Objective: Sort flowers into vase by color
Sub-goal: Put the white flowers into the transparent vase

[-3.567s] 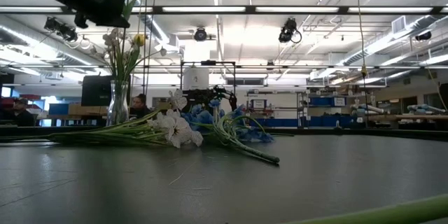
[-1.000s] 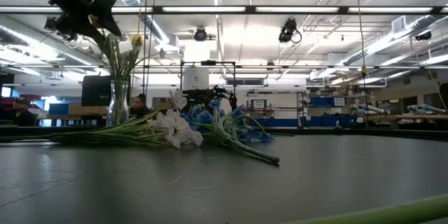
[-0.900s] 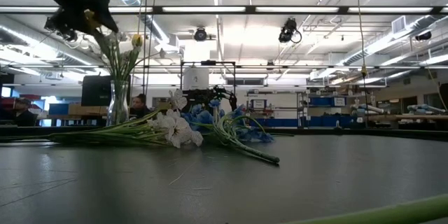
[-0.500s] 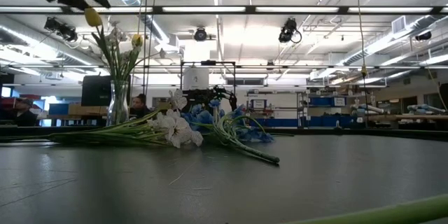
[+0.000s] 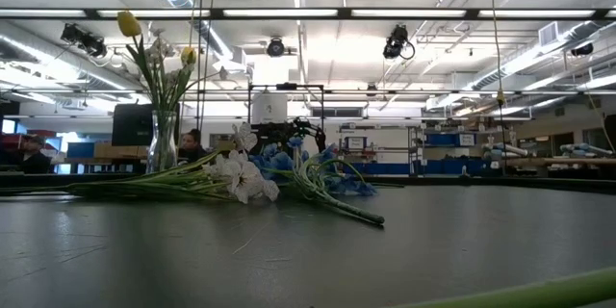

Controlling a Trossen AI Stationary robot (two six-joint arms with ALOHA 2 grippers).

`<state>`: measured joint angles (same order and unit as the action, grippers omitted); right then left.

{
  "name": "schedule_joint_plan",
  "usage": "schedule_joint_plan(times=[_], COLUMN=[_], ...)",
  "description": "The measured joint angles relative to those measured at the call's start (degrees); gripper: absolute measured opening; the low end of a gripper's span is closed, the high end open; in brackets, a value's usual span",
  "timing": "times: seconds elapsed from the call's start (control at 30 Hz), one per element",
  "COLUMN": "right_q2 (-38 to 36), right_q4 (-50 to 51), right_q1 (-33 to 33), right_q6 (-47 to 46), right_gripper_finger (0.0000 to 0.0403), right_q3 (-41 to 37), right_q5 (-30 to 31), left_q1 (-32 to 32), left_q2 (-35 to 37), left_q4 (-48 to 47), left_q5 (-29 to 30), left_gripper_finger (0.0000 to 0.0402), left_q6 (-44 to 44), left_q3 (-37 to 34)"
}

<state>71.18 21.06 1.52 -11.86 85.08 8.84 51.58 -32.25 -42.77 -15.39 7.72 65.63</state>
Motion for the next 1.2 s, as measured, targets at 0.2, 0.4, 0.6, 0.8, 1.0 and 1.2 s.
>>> schedule_joint_plan(times=[0.2, 0.4, 0.6, 0.8, 1.0, 1.2], right_q2=[0.0, 0.0, 0.0, 0.0, 0.0, 0.0], right_q4=[0.0, 0.0, 0.0, 0.0, 0.0, 0.0], right_q1=[0.0, 0.0, 0.0, 0.0, 0.0, 0.0], right_q6=[0.0, 0.0, 0.0, 0.0, 0.0, 0.0], right_gripper_finger=[0.0104, 0.0104, 0.0104, 0.0104, 0.0104, 0.0104], right_q3=[0.0, 0.0, 0.0, 0.0, 0.0, 0.0], right_q5=[0.0, 0.0, 0.0, 0.0, 0.0, 0.0], left_q1=[-7.0, -17.0, -23.6, -26.5, -30.0, -33.6], left_q2=[-1.2, -4.9, -10.8, -17.6, -24.3, -30.7], left_q4=[8.7, 19.1, 29.5, 34.7, 44.4, 51.4], left_q5=[-5.8, -6.4, -4.8, -4.8, -4.8, -4.8], left_gripper_finger=[0.0285, 0.0277, 0.0277, 0.0276, 0.0276, 0.0276], left_q6=[3.1, 5.0, 5.0, 2.3, 2.0, 2.2], left_q3=[-3.6, -8.7, -11.9, -12.1, -12.1, -12.1])
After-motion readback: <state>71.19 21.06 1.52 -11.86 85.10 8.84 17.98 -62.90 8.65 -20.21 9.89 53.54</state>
